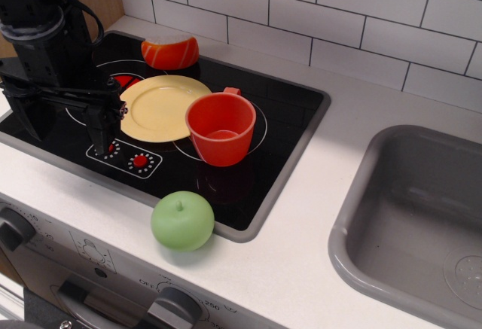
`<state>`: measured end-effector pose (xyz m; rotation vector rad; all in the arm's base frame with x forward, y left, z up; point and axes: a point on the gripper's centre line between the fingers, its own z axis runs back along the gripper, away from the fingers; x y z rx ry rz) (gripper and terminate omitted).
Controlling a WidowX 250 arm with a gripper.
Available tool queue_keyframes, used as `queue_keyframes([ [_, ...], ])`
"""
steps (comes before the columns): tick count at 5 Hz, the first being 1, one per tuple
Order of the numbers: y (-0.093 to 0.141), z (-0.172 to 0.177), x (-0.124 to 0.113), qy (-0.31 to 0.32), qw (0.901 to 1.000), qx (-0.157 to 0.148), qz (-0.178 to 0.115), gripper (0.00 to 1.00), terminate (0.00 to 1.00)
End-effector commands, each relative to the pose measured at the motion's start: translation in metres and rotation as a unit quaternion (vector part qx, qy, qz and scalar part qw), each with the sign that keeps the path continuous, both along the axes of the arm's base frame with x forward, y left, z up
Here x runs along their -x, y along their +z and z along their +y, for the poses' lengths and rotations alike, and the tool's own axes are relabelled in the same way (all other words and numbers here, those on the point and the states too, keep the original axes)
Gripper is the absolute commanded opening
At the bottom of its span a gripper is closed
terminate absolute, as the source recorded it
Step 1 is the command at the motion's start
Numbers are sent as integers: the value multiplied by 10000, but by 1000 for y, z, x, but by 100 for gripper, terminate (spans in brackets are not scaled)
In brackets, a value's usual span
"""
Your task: Put cup on plate
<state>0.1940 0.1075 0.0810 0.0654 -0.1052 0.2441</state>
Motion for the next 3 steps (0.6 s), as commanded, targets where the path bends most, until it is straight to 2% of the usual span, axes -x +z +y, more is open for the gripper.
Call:
queue_keyframes([
  [1, 0, 0, 0, 0, 10000, 0, 0, 100, 0],
  [2, 8, -6, -21, 405, 9987, -155, -271, 100, 0],
  [3, 17, -7, -39, 537, 9949, -326, -784, 100, 0],
])
